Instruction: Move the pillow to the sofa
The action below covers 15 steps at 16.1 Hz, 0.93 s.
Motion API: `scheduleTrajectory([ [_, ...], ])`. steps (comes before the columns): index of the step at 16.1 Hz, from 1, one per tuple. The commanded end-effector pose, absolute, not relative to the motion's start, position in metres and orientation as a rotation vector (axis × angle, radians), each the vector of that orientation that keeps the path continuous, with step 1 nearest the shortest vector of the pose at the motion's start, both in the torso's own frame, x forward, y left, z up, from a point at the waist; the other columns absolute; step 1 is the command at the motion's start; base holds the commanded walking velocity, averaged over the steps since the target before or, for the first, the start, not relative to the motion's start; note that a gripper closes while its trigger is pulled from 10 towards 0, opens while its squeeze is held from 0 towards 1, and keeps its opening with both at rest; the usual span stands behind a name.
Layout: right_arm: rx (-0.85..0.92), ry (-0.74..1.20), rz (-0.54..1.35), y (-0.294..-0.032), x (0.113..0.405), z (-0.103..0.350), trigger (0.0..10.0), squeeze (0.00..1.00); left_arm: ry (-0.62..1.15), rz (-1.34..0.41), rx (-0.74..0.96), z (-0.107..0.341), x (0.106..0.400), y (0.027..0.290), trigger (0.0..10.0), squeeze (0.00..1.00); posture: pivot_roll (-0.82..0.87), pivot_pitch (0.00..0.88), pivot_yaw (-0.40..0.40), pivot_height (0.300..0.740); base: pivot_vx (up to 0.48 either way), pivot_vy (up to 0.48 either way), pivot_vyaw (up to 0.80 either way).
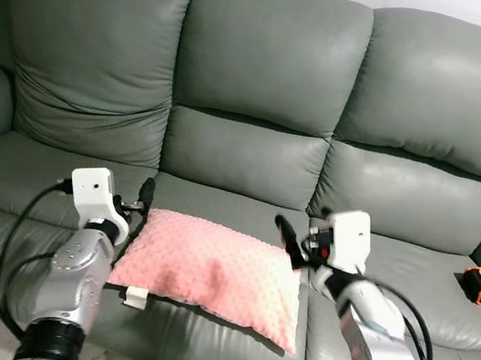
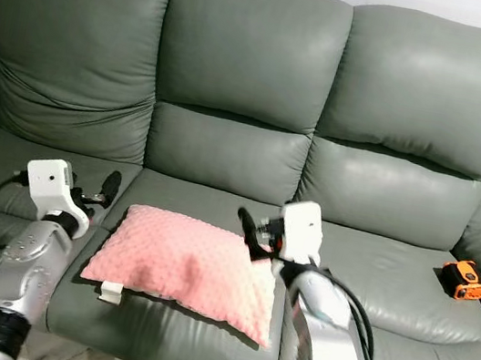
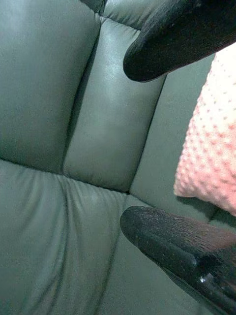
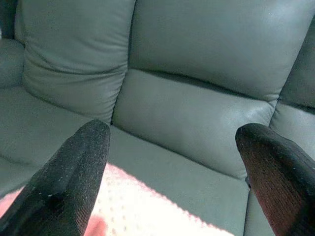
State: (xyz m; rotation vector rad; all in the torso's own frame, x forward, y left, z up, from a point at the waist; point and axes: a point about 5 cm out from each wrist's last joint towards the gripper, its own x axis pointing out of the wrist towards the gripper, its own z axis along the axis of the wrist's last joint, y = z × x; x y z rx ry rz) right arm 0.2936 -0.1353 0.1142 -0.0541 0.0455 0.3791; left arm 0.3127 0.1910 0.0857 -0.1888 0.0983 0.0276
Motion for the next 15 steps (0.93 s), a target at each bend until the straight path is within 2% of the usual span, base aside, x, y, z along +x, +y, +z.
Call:
scheduleTrajectory([
  [1,-0.049,0.027,0.343,-0.138,0.297,0.117,10.0,0.00,0.085,0.005,-0.159,0.091,0.313,0.191,10.0,0.00,-0.14,0.000,0.004,0.740,0.000,0.000,0.00],
  [2,-0.056,0.021,0.332,-0.138,0.297,0.118,10.0,0.00,0.083,0.006,-0.156,0.092,0.313,0.192,10.0,0.00,-0.14,0.000,0.014,0.740,0.000,0.000,0.00],
  [8,-0.019,0.020,0.317,-0.129,0.288,0.112,10.0,0.00,0.105,0.032,-0.195,0.100,0.322,0.196,10.0,0.00,-0.16,0.000,0.050,0.740,0.000,0.000,0.80],
  [10,-0.024,0.016,0.337,-0.125,0.288,0.113,10.0,0.00,0.098,-0.009,-0.148,0.104,0.320,0.194,10.0,0.00,-0.16,0.000,0.054,0.740,0.000,0.000,0.80],
  [15,-0.023,0.006,0.345,-0.122,0.288,0.116,10.0,0.00,0.113,-0.005,-0.177,0.099,0.314,0.195,10.0,0.00,-0.16,0.000,0.063,0.740,0.000,0.000,0.80],
])
